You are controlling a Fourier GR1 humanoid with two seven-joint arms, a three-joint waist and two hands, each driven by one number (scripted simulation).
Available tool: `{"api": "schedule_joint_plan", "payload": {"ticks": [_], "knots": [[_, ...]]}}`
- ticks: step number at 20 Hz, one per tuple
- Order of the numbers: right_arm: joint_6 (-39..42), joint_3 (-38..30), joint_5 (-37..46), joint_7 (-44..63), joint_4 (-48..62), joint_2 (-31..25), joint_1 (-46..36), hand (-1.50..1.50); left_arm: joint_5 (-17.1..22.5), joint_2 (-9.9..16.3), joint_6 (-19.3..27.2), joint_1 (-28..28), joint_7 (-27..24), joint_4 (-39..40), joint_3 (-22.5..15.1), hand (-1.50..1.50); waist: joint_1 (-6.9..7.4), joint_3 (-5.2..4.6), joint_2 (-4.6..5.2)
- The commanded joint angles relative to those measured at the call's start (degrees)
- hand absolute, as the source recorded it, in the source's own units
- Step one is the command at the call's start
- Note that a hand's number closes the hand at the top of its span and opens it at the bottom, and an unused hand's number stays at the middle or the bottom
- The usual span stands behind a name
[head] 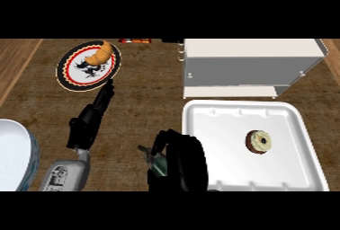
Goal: Pick the eggplant from the tray and place it in the tiered shelf
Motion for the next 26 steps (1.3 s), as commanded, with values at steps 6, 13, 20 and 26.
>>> {"api": "schedule_joint_plan", "payload": {"ticks": [6,13,20,26], "knots": [[-3.0,3.0,8.3,23.1,-9.6,0.2,-15.6,1.5,-0.5,-0.6,0.6,-0.3,2.1,-1.2,-0.5,0.0,-0.91,-0.1,-0.44],[4.8,-6.0,16.9,25.0,-9.7,0.2,-23.0,1.5,0.2,0.7,-0.3,0.4,-1.2,0.9,0.9,0.0,-1.63,-0.14,-0.2],[15.4,-13.7,20.4,26.8,-11.3,0.2,-31.0,1.5,0.1,2.0,-1.0,0.8,0.8,-1.0,1.2,0.0,-1.56,-0.14,-0.59],[17.7,-19.4,19.2,25.0,-7.7,0.2,-36.2,1.5,0.1,-0.4,0.3,-0.9,3.7,-2.5,0.1,0.0,-1.19,-0.08,-0.27]]}}
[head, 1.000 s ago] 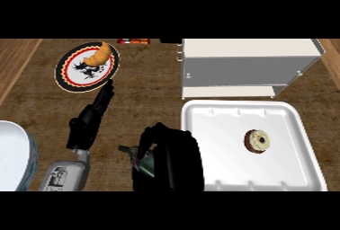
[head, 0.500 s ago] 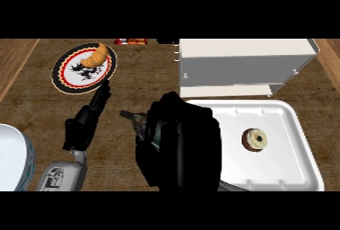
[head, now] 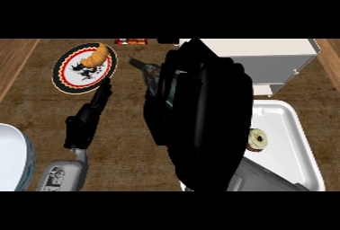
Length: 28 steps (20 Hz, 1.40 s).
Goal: Pick the eggplant from the tray and place it in the tiered shelf
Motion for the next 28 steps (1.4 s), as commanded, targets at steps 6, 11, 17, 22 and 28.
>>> {"api": "schedule_joint_plan", "payload": {"ticks": [6,11,17,22,28], "knots": [[8.8,-10.8,4.0,6.1,2.5,0.8,-6.2,1.5,1.2,0.8,-1.0,1.5,-2.6,0.8,1.2,0.0,-0.29,0.04,0.23],[9.6,-16.8,4.2,1.3,7.5,0.7,-11.6,1.5,-0.2,0.3,0.2,-2.0,-3.0,5.2,1.5,0.0,-0.26,0.04,0.44],[12.1,-22.4,5.0,-8.9,9.4,-3.6,-11.2,1.5,-0.9,-1.3,0.9,1.4,-0.4,-0.3,-0.9,0.0,-0.03,0.09,0.31],[3.6,-22.6,9.0,-11.4,20.9,-1.0,-11.6,1.5,0.2,-0.6,-0.2,1.9,-2.6,0.8,0.2,0.0,0.41,0.06,0.56],[-2.6,-26.5,5.9,-24.4,28.9,-6.9,-12.8,1.5,-0.7,-1.7,0.7,-0.9,-0.8,1.8,-0.5,0.0,0.36,0.07,0.69]]}}
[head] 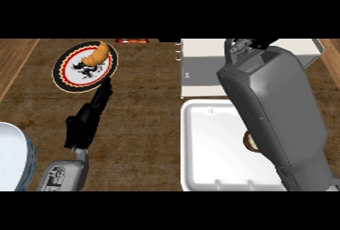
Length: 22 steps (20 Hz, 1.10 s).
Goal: Pick the eggplant from the tray and place it in the tiered shelf
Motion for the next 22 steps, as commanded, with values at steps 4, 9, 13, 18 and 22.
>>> {"api": "schedule_joint_plan", "payload": {"ticks": [4,9,13,18,22], "knots": [[-12.5,-2.4,2.8,-2.5,7.1,0.0,4.7,1.5,0.2,0.7,-1.0,2.0,-1.7,-1.1,-0.1,0.0,0.0,0.01,-0.03],[-28.1,-8.8,-7.5,-10.4,10.4,2.2,4.1,1.5,-0.6,0.3,-0.6,2.5,-1.4,-0.9,-0.8,0.0,0.77,0.04,0.28],[-27.8,-11.5,-12.8,-15.6,13.7,-0.2,1.7,1.5,-1.2,-1.1,1.2,-0.4,0.2,-0.6,-0.7,0.0,0.14,0.02,0.03],[-32.2,-11.1,-13.8,-19.6,17.1,0.7,4.3,1.5,-0.5,-0.9,0.0,2.4,-4.7,2.4,-0.4,0.0,-0.12,0.0,0.01],[-29.3,-13.1,-3.6,-9.4,22.7,-4.2,4.4,1.5,0.4,1.2,-1.1,1.5,-0.7,-1.2,1.0,0.0,-0.55,-0.07,-0.14]]}}
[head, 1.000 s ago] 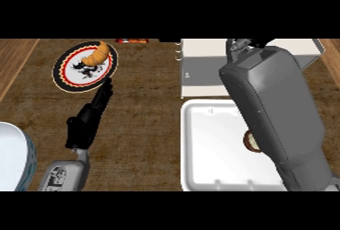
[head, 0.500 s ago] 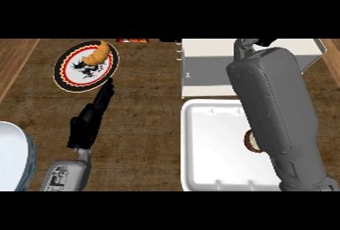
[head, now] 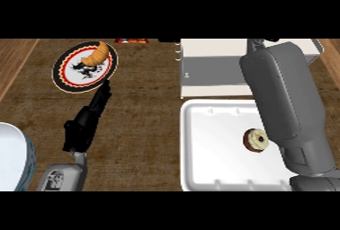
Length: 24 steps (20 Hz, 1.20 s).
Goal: Pick the eggplant from the tray and place it in the tiered shelf
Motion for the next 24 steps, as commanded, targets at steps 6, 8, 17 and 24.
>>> {"api": "schedule_joint_plan", "payload": {"ticks": [6,8,17,24], "knots": [[2.9,-0.2,9.3,12.0,-4.3,-1.5,4.5,-1.5,-1.1,-1.5,1.1,1.2,-1.4,0.4,-1.2,0.0,-0.36,0.04,-0.13],[0.1,-2.1,5.5,9.6,-4.9,-1.7,4.1,-1.5,-0.4,0.3,0.4,-1.8,-3.0,4.4,1.4,0.0,-0.33,0.04,-0.01],[5.8,-2.4,-2.5,10.2,-14.9,-0.6,3.5,-1.5,-0.5,0.2,-0.3,1.9,-1.6,0.7,0.1,0.0,-0.21,0.04,-0.19],[3.6,-6.5,-10.2,7.2,-17.3,-3.5,2.2,-1.5,-0.5,-1.3,0.9,-2.1,0.6,1.6,0.1,0.0,-0.16,0.06,-0.08]]}}
